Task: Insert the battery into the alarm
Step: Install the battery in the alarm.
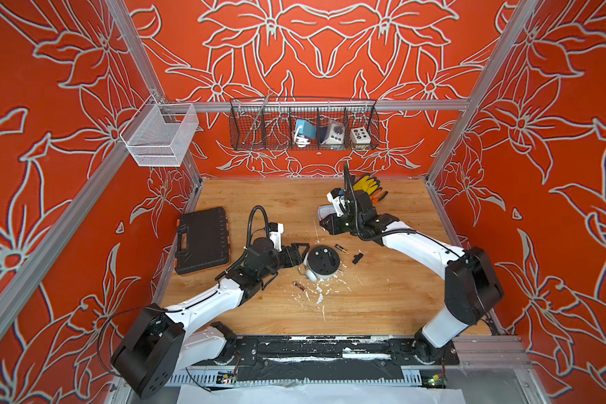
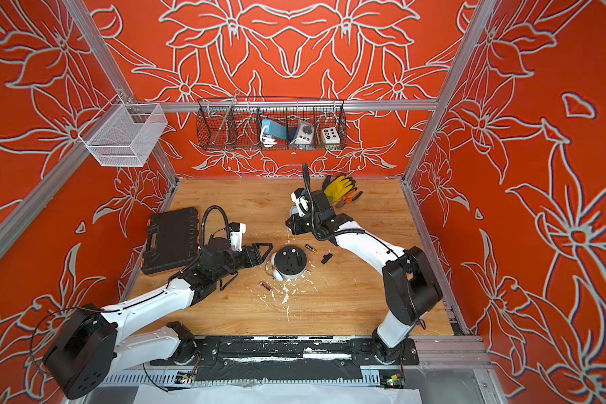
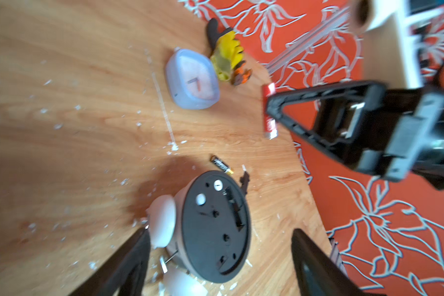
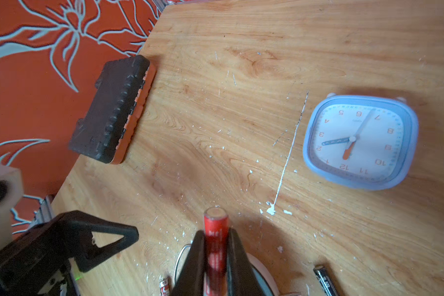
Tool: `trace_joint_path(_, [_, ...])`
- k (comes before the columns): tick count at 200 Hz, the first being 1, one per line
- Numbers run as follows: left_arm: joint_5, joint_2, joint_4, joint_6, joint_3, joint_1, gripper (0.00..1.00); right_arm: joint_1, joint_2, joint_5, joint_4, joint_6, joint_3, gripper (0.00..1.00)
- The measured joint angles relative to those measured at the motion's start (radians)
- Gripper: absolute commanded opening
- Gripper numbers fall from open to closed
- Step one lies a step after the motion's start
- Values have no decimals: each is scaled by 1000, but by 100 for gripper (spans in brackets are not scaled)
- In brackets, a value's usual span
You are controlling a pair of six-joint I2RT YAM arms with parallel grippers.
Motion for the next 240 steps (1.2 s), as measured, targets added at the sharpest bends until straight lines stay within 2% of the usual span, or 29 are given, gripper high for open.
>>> trace_joint_path(33, [37,-18,91,-13,-22,0,87,-22,-52,-63,21,13,-84,10])
trace_joint_path(65, [69,3,116,-25,-21,0,86,-29,-56,-54,-77,12,-82,10])
trace_joint_path(103, [79,32,116,-34,-21,0,86,-32,8,3,-340,17,5,13])
trace_joint_path(137, [78,33,116,-32,-27,0,86,-14,98,22,-490,22,45,13])
trace_joint_path(240, [65,37,114,2,-48,0,87,28,174,48,-671,30,167,16])
